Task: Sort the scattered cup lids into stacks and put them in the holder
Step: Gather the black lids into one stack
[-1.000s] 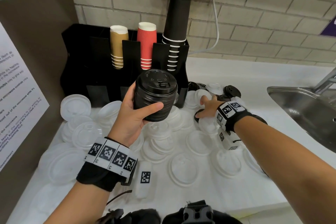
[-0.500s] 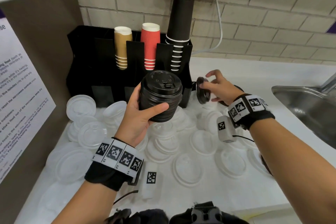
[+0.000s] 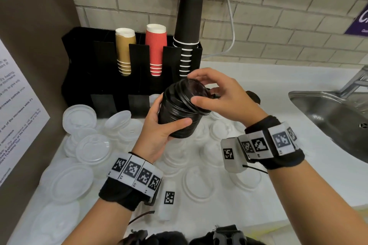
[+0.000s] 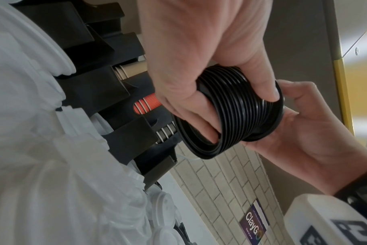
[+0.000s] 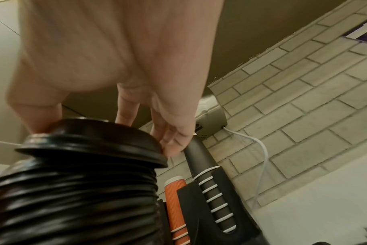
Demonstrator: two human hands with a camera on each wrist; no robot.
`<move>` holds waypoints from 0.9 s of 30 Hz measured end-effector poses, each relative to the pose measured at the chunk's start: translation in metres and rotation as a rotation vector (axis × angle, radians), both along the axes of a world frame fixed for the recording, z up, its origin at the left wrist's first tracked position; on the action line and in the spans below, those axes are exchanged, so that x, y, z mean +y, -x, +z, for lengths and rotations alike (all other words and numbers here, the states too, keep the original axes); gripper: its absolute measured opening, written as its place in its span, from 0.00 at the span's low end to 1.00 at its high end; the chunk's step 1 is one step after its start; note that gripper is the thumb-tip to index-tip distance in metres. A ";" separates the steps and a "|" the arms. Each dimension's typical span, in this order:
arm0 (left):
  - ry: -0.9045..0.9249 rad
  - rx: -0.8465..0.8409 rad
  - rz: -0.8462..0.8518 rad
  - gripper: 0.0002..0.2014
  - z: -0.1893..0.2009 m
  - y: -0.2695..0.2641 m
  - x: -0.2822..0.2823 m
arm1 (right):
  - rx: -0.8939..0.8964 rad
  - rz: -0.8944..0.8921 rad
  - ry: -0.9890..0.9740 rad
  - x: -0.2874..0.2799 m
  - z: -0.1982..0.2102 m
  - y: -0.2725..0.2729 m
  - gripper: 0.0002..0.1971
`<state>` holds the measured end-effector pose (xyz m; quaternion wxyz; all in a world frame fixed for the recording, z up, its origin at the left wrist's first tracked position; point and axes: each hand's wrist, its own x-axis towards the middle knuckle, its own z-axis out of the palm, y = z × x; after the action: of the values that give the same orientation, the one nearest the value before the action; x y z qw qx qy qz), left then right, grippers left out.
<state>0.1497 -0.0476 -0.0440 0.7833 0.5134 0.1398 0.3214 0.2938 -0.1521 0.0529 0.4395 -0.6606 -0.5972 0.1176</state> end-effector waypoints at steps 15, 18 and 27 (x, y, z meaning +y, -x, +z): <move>-0.108 0.055 -0.056 0.44 0.007 -0.006 -0.010 | -0.061 0.026 0.078 -0.005 0.007 -0.004 0.18; -0.070 0.047 -0.058 0.46 0.007 -0.008 -0.012 | -0.086 0.009 0.055 -0.006 0.004 -0.002 0.19; 0.002 0.027 -0.094 0.43 0.006 -0.018 -0.020 | -0.068 -0.040 0.073 -0.009 -0.015 0.006 0.22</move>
<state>0.1676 -0.0675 -0.0376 0.7962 0.5229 0.1264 0.2768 0.2875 -0.1609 0.0384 0.3967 -0.6915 -0.5940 0.1080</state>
